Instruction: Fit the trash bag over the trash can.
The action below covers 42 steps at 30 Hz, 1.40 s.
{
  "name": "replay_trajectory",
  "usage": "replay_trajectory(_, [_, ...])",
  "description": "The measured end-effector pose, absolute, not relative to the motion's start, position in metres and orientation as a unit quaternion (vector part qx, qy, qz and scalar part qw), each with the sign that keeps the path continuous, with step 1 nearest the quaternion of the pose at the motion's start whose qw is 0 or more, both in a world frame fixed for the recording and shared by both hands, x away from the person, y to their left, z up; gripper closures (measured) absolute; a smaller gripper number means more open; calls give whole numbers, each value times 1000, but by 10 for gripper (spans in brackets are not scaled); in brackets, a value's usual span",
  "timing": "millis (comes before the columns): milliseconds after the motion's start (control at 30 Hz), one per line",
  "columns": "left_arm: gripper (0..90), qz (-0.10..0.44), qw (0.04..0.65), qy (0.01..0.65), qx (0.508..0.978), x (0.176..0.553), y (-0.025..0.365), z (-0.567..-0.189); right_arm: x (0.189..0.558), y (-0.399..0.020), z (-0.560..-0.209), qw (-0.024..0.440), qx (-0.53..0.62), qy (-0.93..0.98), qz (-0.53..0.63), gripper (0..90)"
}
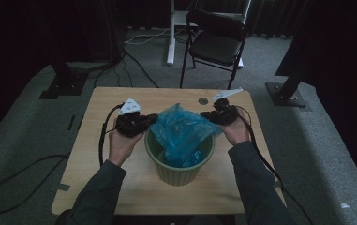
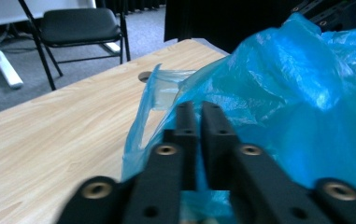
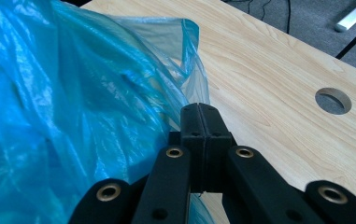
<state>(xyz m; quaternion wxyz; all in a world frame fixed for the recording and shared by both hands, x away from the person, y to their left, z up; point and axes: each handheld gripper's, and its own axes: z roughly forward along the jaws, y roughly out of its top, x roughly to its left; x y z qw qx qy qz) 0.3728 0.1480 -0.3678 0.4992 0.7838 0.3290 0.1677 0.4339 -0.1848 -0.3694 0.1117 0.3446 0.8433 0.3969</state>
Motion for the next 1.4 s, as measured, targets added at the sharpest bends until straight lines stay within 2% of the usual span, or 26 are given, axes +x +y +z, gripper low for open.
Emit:
replay_trajectory(333, [896,187,504,323,779,346,171,-375,433,-192,-370,112,353,840,396,899])
replay_trajectory(667, [896,167,504,331,780,330,192,-394,425,-199,-377,106,358,841,391,899])
replay_trajectory(1133, [896,161,503,328,783,316,194,-401,396,-211,-378,97,344,847,394,899])
replay_trajectory(1400, [896,150,495,324,792,314,187,-408,385,-217,-392,79,342,851,391,899])
